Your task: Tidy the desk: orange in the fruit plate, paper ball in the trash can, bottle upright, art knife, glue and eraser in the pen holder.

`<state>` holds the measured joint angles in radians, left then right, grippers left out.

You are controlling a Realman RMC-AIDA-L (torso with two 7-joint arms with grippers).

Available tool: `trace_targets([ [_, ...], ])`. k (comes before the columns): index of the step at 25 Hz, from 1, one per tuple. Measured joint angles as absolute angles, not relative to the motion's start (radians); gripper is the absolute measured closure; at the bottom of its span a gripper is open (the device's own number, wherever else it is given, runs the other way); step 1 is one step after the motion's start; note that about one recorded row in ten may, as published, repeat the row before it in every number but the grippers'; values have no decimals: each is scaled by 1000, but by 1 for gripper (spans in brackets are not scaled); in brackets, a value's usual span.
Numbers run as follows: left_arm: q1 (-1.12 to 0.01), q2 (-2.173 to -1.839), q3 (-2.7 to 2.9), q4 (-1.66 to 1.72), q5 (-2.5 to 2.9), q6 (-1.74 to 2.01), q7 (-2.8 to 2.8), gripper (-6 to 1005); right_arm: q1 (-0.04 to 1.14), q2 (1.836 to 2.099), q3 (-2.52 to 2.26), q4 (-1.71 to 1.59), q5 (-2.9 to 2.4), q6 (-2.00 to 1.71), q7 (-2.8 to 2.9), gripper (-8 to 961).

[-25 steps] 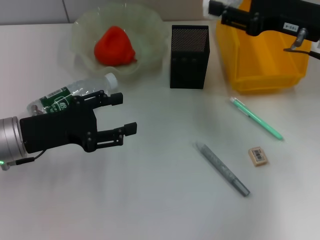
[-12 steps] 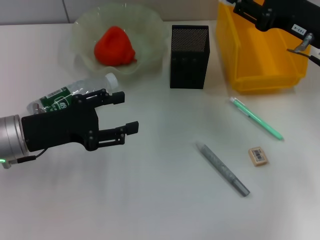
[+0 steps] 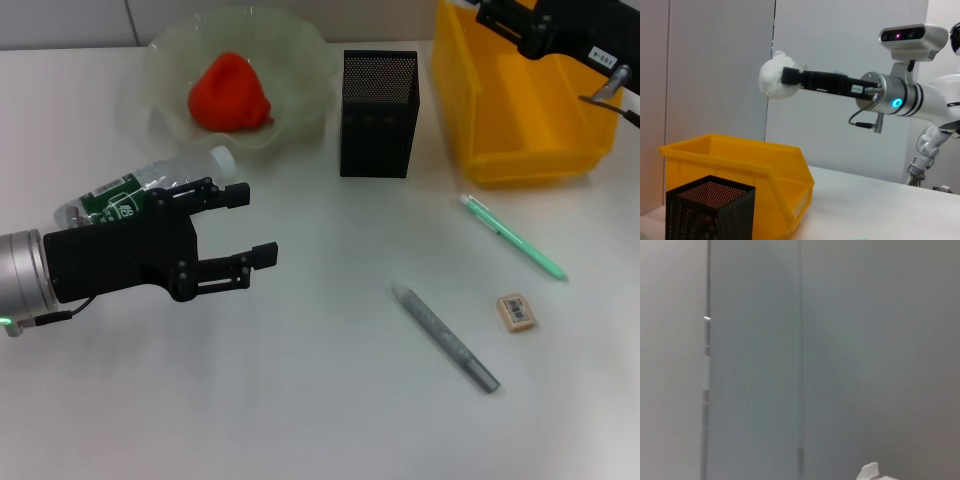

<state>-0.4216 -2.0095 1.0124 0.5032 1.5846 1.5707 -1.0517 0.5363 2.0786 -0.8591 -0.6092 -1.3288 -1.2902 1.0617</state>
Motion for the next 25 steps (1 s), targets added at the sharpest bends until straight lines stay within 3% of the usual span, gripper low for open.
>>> trace_targets([
  [25, -429, -2012, 1012, 503, 1585, 1571, -1051, 207, 583, 2085, -870, -469, -1039, -914, 795, 353],
])
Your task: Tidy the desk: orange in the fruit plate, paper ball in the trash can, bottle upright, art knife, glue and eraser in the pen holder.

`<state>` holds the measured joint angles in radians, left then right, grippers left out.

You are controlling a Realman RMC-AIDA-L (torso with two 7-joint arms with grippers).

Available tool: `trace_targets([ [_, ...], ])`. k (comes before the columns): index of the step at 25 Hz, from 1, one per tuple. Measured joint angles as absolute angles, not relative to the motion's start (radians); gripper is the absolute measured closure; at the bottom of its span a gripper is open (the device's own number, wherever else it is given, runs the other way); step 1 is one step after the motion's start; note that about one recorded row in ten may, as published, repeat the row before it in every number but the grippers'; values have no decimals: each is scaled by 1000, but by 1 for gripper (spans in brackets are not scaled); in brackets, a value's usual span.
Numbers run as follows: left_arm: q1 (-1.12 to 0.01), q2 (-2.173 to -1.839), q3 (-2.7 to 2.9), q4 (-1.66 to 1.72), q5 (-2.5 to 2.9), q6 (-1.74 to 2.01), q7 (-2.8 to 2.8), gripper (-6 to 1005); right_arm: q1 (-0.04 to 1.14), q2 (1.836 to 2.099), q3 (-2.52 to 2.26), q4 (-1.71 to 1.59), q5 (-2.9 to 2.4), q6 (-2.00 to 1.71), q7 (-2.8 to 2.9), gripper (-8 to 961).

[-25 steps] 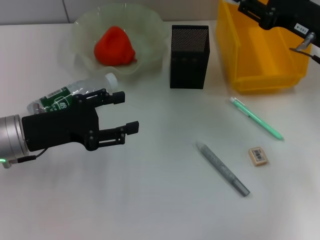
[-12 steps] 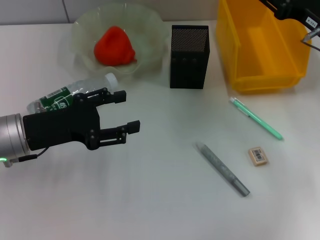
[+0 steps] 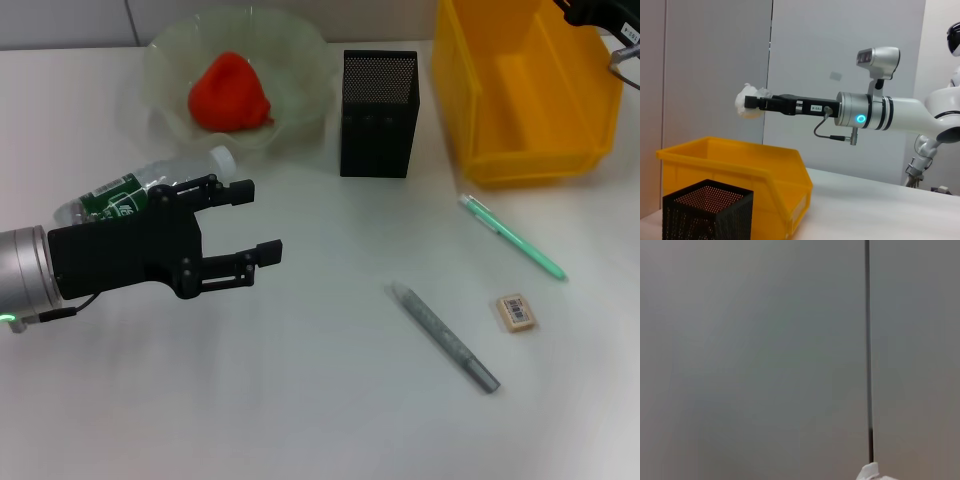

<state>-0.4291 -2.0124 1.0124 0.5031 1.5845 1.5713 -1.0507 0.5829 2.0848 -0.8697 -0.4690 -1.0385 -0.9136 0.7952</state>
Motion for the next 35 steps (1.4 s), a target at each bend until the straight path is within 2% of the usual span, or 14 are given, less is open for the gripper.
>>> trace_targets([
  [21, -434, -2012, 1012, 503, 1585, 1571, -1051, 206, 594, 2083, -868, -460, -1038, -910, 799, 338],
  [28, -434, -2010, 1012, 503, 1585, 1571, -1049, 206, 594, 2083, -865, -460, -1037, -910, 800, 161],
  [35, -434, -2010, 1012, 503, 1585, 1571, -1049, 207, 594, 2083, -860, -460, -1037, -909, 804, 127],
])
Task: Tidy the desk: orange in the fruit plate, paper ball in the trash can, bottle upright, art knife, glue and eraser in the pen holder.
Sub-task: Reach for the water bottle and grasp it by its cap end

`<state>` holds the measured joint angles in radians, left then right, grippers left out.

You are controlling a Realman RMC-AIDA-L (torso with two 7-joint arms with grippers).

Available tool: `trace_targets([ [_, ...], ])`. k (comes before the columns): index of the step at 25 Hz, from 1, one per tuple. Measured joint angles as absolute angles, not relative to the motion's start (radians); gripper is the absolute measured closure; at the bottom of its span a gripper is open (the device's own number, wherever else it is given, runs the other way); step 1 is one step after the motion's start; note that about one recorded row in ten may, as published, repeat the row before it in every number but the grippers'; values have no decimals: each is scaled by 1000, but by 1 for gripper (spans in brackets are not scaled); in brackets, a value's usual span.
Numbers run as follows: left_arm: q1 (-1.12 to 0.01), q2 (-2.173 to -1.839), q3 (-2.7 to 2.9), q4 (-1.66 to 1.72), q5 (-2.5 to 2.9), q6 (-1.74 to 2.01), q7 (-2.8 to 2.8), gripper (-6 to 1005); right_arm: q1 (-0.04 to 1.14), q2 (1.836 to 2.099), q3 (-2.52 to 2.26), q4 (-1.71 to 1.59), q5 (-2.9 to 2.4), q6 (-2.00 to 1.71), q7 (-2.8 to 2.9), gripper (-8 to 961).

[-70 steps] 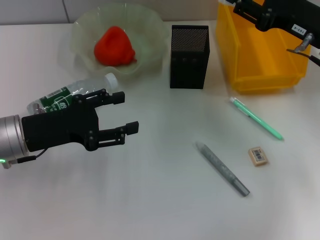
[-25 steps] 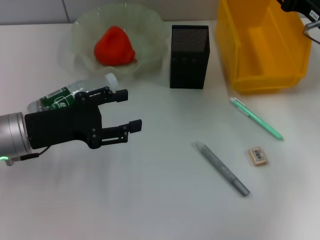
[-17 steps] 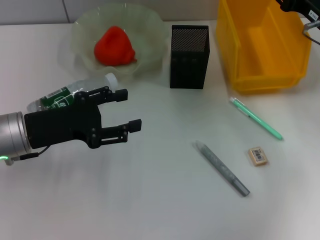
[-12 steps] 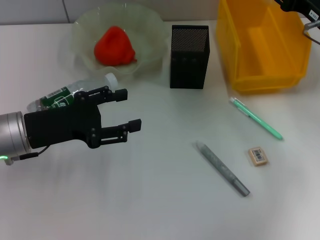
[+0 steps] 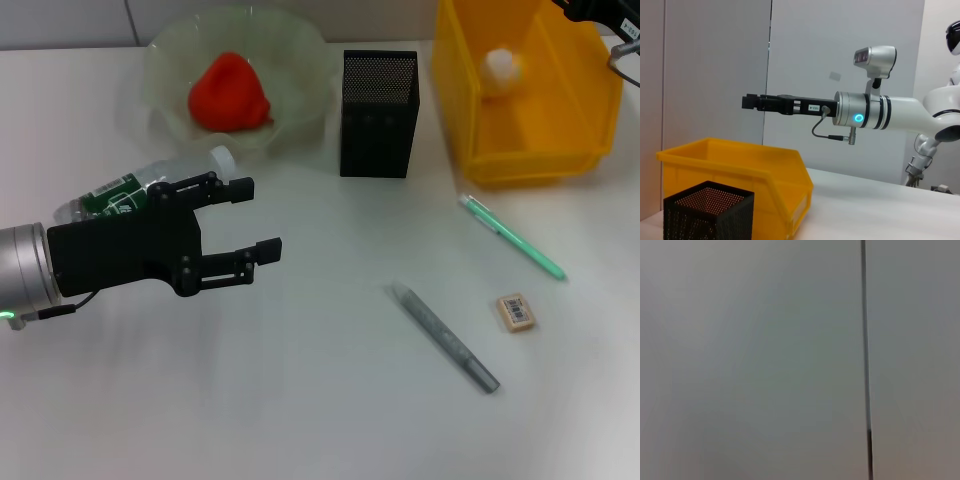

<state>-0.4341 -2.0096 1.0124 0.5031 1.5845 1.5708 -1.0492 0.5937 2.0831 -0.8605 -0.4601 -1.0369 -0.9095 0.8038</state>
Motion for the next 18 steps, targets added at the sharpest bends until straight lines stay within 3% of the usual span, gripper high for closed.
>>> trace_targets([
  [18, -433, -2009, 1012, 503, 1585, 1571, -1049, 207, 594, 2083, -860, -460, -1029, -911, 806, 130],
])
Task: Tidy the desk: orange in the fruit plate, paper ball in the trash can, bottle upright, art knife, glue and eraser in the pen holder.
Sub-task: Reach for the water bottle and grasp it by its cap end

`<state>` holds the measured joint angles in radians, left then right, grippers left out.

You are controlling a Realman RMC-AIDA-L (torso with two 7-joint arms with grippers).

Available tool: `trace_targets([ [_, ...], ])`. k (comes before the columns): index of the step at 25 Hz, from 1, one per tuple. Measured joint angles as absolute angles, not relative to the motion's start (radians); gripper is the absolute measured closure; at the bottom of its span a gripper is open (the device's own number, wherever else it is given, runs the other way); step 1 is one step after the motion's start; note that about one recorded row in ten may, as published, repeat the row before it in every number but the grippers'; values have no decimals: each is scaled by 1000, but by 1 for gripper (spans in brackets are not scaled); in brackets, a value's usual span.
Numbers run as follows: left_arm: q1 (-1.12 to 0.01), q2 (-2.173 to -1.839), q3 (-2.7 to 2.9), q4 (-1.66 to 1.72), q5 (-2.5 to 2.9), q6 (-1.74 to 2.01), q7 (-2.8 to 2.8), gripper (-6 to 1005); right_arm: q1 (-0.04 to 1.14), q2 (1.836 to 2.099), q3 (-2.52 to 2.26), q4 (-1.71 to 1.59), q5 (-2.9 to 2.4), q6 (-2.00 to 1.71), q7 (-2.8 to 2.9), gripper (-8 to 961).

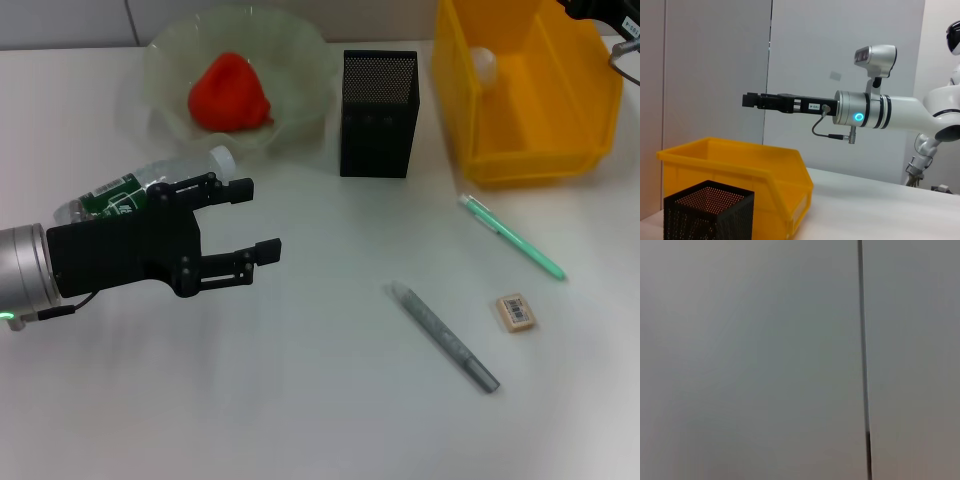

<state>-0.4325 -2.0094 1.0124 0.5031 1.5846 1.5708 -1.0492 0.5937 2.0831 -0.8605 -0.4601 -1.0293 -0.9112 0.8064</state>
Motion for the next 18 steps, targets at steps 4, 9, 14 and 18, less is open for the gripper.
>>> trace_targets([
  [4, -433, -2009, 1012, 503, 1585, 1571, -1049, 207, 594, 2083, -861, -460, -1029, -912, 807, 131],
  [9, -433, -2009, 1012, 503, 1585, 1571, -1049, 207, 594, 2083, -861, -460, -1028, -919, 807, 132],
  [14, -433, -2009, 1012, 503, 1585, 1571, -1049, 206, 593, 2083, -863, -460, -1028, -932, 840, 133],
  [18, -432, -2009, 1012, 503, 1585, 1571, -1049, 206, 587, 2073, -871, -460, -1047, -1017, 936, 133],
])
